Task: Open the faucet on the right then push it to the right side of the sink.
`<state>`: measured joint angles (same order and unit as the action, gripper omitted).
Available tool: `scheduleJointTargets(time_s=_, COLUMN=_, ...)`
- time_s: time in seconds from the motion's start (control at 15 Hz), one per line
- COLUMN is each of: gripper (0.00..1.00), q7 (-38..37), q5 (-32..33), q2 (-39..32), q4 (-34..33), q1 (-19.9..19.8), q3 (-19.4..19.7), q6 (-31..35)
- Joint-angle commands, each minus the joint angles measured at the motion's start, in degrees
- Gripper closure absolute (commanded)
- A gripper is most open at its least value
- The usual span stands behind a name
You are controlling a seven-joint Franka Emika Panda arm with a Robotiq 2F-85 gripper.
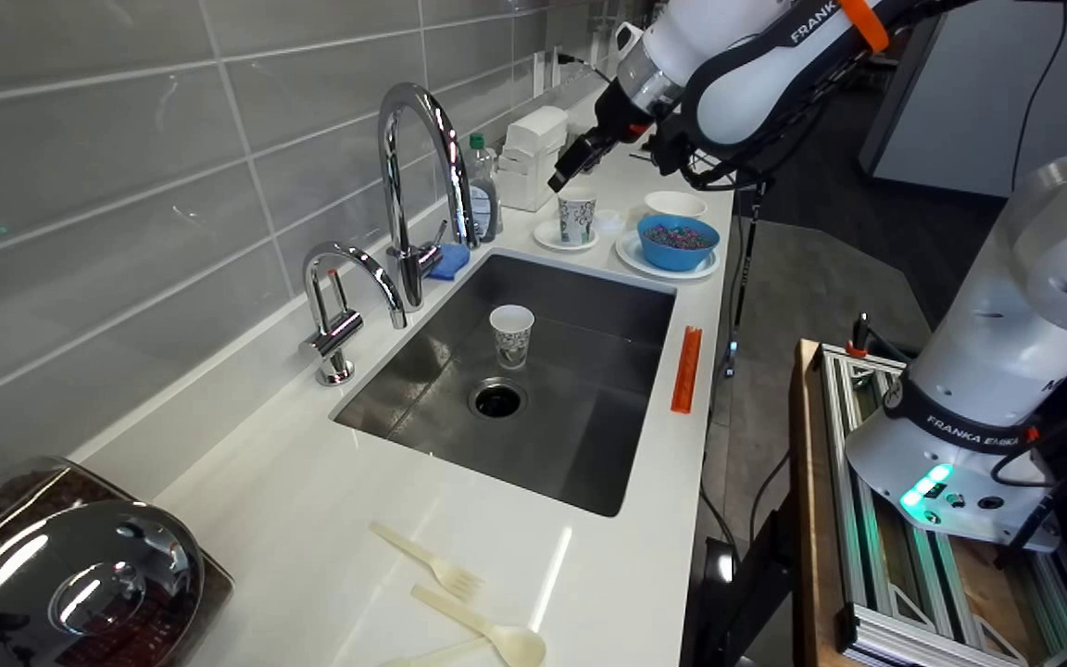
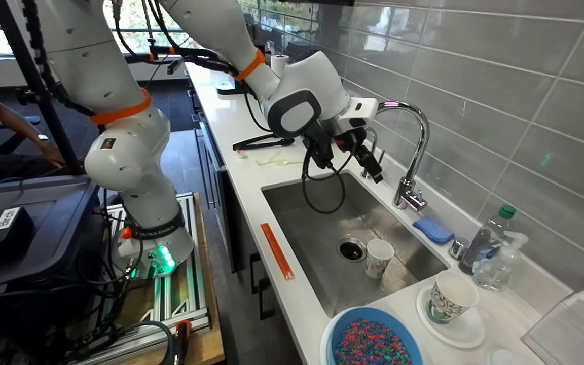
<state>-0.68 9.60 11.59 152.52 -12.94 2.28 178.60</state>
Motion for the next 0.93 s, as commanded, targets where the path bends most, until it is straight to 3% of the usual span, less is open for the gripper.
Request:
scheduleJointTargets(time_s=0.0, gripper=0.0, q7=6.52, q5=-7.37, q2=-10.29, q4=-5.48, q1=10.71, q3=5.62, q6=3.91)
scheduleJointTargets(time_s=0.13, gripper=0.0, q7=10.24, q5=-13.83, q2=-14.73, q4=-8.2, q1=15.97, q3=7.32, q6=6.14)
scheduleJointTargets(time_s=0.27, gripper=0.0, q7=12.37, q5=-18.8, q2=-17.36, q4=-10.73, q1=16.3, q3=4.32, q6=5.94)
scheduleJointTargets(time_s=0.53, gripper=0.0, q7=16.71, q5=-25.11, q2=-22.84, q4=-16.76, q1=5.95, q3=-6.96, q6=5.14)
scheduleJointTargets(time_s=0.6, gripper=0.0, q7=13.35, q5=-21.95, q2=-19.41, q4=-13.31, q1=11.12, q3=-2.65, q6=4.96)
scheduleJointTargets(time_s=0.87, gripper=0.0, q7=13.7, q5=-22.14, q2=-20.13, q4=-14.2, q1=10.37, q3=-3.2, q6=4.96)
